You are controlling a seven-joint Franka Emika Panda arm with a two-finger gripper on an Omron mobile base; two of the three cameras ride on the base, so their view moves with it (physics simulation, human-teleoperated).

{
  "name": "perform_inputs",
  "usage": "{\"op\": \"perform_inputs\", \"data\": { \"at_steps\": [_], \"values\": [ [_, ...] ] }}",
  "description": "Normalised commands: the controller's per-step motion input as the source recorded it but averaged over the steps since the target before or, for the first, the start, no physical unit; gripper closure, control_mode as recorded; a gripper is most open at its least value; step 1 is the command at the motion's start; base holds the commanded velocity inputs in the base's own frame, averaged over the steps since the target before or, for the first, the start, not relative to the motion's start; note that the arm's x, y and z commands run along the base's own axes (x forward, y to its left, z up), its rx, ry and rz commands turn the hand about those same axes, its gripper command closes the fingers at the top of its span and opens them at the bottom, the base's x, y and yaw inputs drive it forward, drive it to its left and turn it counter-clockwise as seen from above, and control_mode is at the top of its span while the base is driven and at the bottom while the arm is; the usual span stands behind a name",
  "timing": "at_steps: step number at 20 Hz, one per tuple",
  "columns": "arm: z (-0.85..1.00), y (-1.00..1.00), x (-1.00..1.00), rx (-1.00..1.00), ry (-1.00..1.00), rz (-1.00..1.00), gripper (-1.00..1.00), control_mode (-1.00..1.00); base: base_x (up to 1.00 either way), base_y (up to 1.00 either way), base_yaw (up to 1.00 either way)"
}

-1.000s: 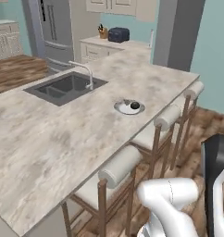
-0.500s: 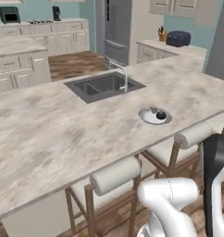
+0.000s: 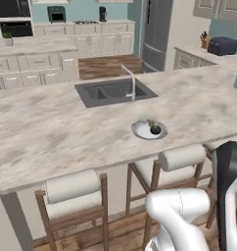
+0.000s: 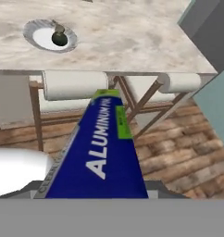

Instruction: Retrieve the tupperware and aluminum foil from the cabinet and place them on the dining counter near the plate with squash and garlic to prepare for storing leftovers.

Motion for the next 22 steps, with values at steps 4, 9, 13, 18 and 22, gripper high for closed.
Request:
{"op": "perform_inputs", "data": {
  "at_steps": [4, 9, 13, 18, 22],
  "values": [
    [0.0, 0.0, 0.0, 0.0, 0.0, 0.0, 1.0, 1.0, 0.49, -0.64, 0.47],
    [0.0, 0.0, 0.0, 0.0, 0.0, 0.0, 1.0, 1.0, 0.85, -0.58, 0.49],
    [0.0, 0.0, 0.0, 0.0, 0.0, 0.0, 1.0, 1.0, 0.88, -0.66, 0.46],
    [0.0, -0.6, 0.47, 0.17, -0.03, 0.31, 1.0, -1.0, 0.13, -0.15, 0.08],
    [-0.08, -0.61, 0.76, 0.17, -0.01, 0.34, 1.0, -1.0, 0.0, 0.0, 0.0]
  ]
}}
